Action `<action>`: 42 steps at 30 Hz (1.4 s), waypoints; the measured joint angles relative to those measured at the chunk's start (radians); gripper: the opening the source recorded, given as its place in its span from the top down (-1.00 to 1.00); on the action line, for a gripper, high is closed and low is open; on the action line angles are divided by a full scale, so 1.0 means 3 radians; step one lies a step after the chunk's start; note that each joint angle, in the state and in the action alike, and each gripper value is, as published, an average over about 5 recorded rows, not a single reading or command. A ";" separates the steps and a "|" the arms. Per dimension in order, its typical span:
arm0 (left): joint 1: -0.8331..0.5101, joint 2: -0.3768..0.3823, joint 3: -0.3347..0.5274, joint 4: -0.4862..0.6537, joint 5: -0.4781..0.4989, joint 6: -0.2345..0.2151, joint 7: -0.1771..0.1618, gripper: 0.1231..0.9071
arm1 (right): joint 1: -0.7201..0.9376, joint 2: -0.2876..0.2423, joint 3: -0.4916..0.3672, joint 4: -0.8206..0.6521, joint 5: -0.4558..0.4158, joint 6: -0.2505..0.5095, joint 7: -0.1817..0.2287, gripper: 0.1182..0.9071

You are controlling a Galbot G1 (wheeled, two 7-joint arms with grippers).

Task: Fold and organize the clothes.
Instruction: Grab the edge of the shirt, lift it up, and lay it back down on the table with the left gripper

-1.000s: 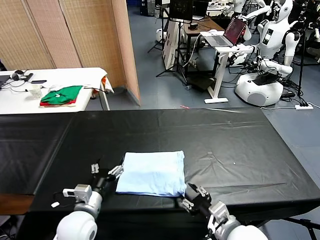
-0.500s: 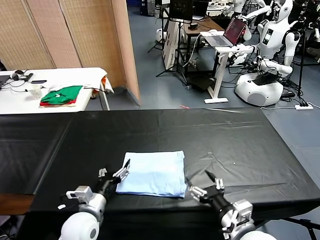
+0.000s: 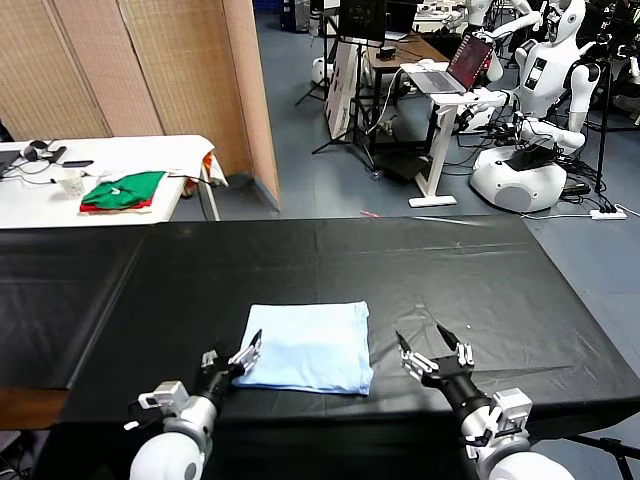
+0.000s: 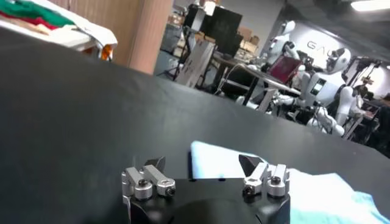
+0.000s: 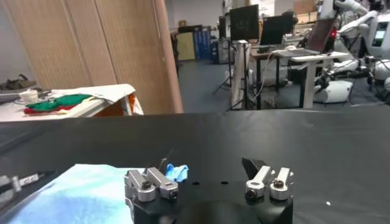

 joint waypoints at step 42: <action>0.0136 0.0270 -0.0161 -0.0247 0.0866 0.0036 -0.0102 0.81 | 0.0115 0.0141 -0.0105 -0.0146 -0.0151 0.0026 -0.0003 -1.00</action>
